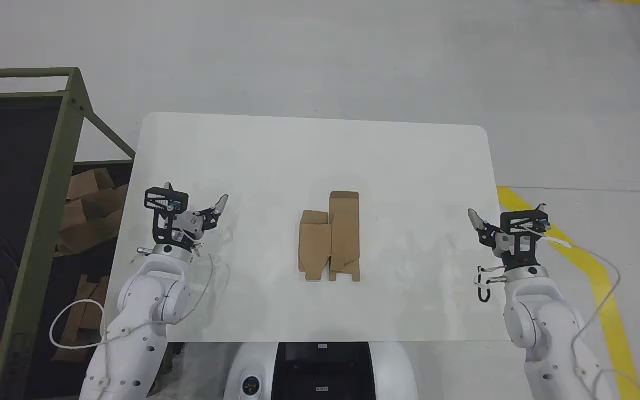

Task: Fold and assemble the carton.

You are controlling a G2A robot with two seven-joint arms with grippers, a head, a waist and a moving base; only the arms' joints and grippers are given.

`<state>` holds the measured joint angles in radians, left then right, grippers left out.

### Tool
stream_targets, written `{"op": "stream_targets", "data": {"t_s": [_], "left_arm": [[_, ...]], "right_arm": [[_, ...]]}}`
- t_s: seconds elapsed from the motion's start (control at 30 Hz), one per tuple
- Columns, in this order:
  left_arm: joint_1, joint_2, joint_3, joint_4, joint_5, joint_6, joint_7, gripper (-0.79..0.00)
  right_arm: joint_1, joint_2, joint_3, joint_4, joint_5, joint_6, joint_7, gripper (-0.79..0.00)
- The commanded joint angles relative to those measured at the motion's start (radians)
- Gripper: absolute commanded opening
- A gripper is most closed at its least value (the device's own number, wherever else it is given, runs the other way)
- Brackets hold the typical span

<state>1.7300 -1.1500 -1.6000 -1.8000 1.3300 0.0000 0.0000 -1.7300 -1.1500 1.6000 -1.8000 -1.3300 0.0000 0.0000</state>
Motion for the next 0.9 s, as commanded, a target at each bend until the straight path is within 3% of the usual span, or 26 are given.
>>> {"op": "stream_targets", "data": {"t_s": [0.0, 0.3, 0.47, 0.87], "left_arm": [[0.0, 0.0, 0.0, 0.0, 0.0, 0.0, 0.0, 0.0], [0.0, -0.001, 0.003, -0.005, -0.006, -0.022, 0.008, 0.0], [0.007, -0.008, 0.0, -0.047, -0.159, -0.058, -0.013, 0.0], [-0.026, -0.009, 0.023, -0.129, -0.545, -0.244, -0.342, 0.0]], "right_arm": [[0.0, 0.0, 0.0, 0.0, 0.0, 0.0, 0.0, 0.0], [0.0, 0.0, 0.0, 0.0, 0.0, 0.0, 0.0, 0.0], [0.0, 0.0, 0.0, 0.0, 0.0, 0.0, 0.0, 0.0], [0.0, 0.0, 0.0, 0.0, 0.0, 0.0, 0.0, 0.0]]}}
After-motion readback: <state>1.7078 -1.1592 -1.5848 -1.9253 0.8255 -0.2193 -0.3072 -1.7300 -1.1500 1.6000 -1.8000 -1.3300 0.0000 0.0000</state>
